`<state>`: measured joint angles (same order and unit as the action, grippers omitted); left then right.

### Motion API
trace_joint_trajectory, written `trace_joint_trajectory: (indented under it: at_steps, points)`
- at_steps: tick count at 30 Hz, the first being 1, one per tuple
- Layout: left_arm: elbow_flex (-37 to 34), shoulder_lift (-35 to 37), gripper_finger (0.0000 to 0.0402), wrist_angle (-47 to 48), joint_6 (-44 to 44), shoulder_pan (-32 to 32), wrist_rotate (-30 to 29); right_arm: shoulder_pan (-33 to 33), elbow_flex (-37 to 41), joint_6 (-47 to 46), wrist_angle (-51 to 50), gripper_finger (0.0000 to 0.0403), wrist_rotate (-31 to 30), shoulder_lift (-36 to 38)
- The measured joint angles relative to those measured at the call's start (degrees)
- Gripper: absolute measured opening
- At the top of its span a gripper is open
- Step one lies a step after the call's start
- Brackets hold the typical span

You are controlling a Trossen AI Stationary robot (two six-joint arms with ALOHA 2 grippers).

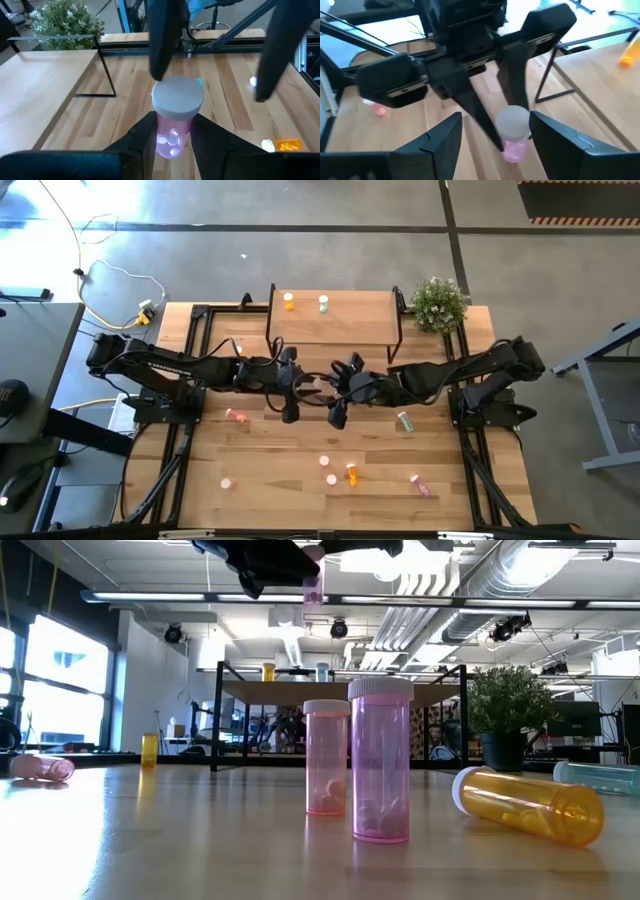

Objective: Pick and place medicine bottles onto shelf by color
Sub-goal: Put the top left purple pill bottle on the shelf

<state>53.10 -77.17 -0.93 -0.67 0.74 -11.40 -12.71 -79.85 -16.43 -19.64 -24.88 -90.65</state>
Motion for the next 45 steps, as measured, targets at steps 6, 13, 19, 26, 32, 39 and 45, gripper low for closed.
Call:
trace_joint_trajectory:
  at_steps: [6,13,19,26,32,39,45]
  points:
    - [0.09,0.0,0.0099,-0.28,0.27,-0.05,0.09,0.37,0.0,0.25,-0.43,0.0224,-0.24,-0.05]
    - [0.09,0.0,0.0099,-0.28,0.56,-0.03,0.09,1.23,0.0,0.3,-0.72,0.0224,0.31,-0.07]
    - [0.07,0.02,0.0099,-0.63,2.43,-0.05,0.33,2.26,0.0,-0.01,-0.7,0.0224,1.42,-0.07]
    - [0.07,0.0,0.0099,-2.75,2.58,-0.05,0.38,2.23,0.0,-0.2,-0.59,0.0224,3.92,-0.05]
    - [0.07,0.0,0.0099,-2.21,2.61,-0.05,0.39,2.61,0.0,-0.61,-0.69,0.02,3.99,-0.05]
    - [0.07,0.0,0.0099,-2.12,2.58,-0.05,0.22,3.49,0.0,-0.65,-0.81,0.0134,4.98,-0.06]
    - [0.04,-0.02,0.0099,-2.15,2.59,-0.05,0.27,3.5,0.0,-1.18,-1.03,0.0109,5.63,-0.04]
